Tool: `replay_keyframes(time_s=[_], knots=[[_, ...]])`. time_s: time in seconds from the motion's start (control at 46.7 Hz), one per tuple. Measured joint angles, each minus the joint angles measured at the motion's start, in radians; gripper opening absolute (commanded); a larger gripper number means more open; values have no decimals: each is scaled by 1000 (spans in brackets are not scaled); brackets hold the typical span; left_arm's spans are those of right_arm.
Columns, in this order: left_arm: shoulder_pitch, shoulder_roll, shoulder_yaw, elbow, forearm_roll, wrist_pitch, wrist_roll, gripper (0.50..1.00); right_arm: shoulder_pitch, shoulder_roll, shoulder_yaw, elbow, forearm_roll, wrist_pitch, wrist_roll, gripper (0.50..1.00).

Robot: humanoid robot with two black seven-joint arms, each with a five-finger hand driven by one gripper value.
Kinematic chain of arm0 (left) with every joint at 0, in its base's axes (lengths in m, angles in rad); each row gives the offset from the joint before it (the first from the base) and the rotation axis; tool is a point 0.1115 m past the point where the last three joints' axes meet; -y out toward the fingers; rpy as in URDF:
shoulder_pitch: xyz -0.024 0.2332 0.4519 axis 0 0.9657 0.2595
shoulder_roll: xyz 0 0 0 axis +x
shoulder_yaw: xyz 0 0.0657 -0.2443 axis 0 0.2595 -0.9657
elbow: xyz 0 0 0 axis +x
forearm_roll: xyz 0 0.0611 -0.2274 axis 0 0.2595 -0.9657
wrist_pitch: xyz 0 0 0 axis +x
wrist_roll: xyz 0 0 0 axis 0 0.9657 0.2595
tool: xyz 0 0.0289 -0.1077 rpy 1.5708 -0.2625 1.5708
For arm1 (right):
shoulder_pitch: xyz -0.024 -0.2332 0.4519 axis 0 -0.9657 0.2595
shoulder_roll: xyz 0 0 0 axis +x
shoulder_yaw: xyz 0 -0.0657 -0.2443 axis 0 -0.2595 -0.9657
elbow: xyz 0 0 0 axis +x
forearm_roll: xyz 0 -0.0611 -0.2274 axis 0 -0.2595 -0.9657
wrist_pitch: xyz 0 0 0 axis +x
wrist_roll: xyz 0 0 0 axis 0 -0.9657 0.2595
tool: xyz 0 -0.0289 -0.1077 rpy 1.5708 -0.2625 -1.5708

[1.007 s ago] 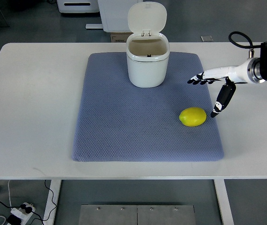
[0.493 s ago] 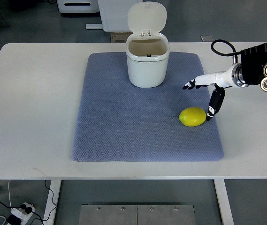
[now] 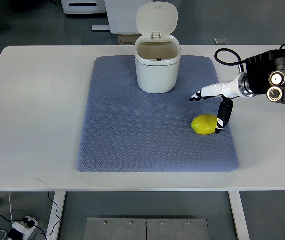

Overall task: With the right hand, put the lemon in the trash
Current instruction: 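Move the right hand over the yellow lemon and lower it, then close the right hand fingers around the yellow lemon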

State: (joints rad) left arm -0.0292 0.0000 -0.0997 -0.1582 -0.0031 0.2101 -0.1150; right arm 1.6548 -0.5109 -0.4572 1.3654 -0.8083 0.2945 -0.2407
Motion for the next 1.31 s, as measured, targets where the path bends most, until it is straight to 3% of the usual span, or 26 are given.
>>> replay_keyframes(time_s=[0.15, 0.214, 0.471, 0.814, 1.092, 1.307], knots=[[0, 0, 0, 0, 0, 0, 0, 1000, -8, 9, 0, 0, 1, 0, 3, 979], [0, 0, 0, 0, 0, 0, 0, 1000, -13, 13, 0, 0, 1, 0, 5, 920], [0, 0, 0, 0, 0, 0, 0, 1000, -39, 20, 0, -1, -2, 0, 11, 814], [0, 0, 0, 0, 0, 0, 0, 1000, -62, 19, 0, -15, -5, 0, 26, 784], [0, 0, 0, 0, 0, 0, 0, 1000, -70, 18, 1, -19, -5, 0, 26, 692], [0, 0, 0, 0, 0, 0, 0, 1000, -76, 18, 0, -28, -6, 0, 26, 659]])
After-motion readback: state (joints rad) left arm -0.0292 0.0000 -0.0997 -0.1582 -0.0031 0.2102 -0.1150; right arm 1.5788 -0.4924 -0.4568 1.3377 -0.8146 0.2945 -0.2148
